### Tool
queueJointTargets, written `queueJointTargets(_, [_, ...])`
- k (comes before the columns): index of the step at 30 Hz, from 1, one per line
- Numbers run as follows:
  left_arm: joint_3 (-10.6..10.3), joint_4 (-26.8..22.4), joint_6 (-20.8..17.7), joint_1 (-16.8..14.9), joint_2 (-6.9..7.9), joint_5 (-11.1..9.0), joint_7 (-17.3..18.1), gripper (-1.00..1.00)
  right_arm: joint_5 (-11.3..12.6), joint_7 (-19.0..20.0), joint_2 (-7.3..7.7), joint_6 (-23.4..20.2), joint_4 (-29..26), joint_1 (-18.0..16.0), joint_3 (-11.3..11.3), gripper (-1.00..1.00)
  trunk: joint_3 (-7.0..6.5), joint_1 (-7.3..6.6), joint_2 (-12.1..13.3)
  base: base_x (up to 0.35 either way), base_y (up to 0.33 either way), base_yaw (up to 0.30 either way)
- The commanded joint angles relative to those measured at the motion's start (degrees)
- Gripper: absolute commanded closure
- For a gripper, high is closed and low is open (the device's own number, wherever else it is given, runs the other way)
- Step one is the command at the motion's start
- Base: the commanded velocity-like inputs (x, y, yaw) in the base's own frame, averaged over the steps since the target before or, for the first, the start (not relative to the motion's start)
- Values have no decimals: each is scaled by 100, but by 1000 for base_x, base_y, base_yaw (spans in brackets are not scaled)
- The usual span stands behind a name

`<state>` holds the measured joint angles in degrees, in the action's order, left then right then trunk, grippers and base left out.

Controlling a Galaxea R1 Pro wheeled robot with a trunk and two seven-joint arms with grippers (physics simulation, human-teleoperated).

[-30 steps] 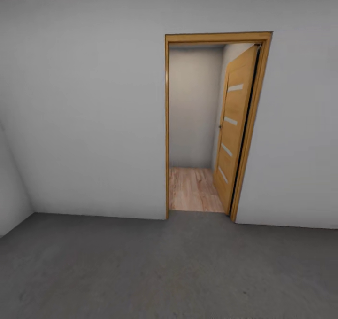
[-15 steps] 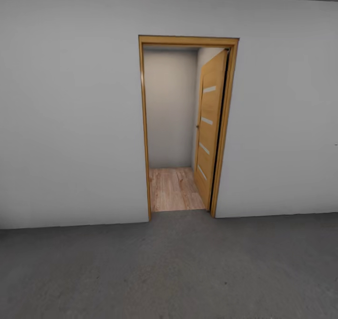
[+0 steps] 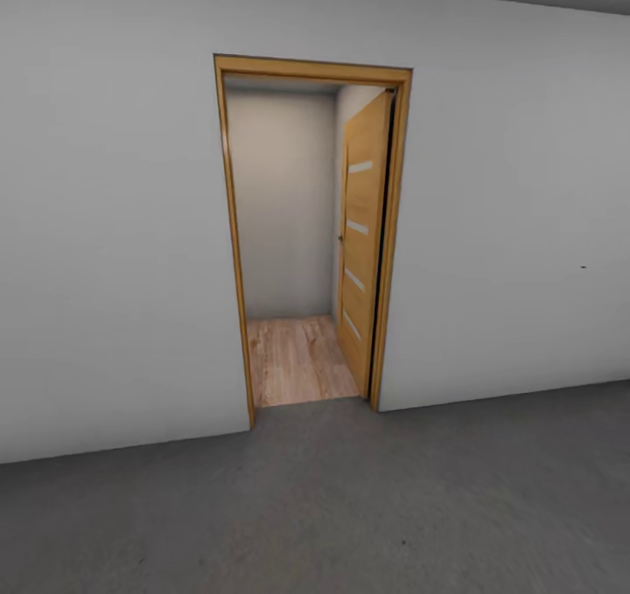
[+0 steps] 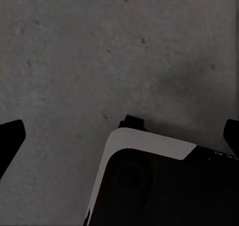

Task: Move the two storage containers from the living room to the garage. In the garage, place one container on the floor and stack the other container on top of it (either order is fine).

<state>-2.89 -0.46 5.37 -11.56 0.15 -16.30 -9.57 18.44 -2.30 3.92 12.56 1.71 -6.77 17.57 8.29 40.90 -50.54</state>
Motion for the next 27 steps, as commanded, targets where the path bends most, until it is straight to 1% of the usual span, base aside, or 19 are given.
queueJointTargets(1, [-30, 4, 11, -4, 1, -47, -10, -100, 38, -2, -3, 24, 17, -8, 52, -100, 8, 4, -6, 321, 0, -10])
queueJointTargets(22, [-29, 11, -1, -4, 3, -60, -10, -100, 45, 27, 10, 21, 23, -13, 50, -100, 8, 4, -6, 322, 0, -1])
queueJointTargets(27, [-35, 11, -1, -4, -3, -50, -10, -100, 45, 24, -8, 21, 23, -9, 53, -100, 8, 4, -6, 322, 0, 0])
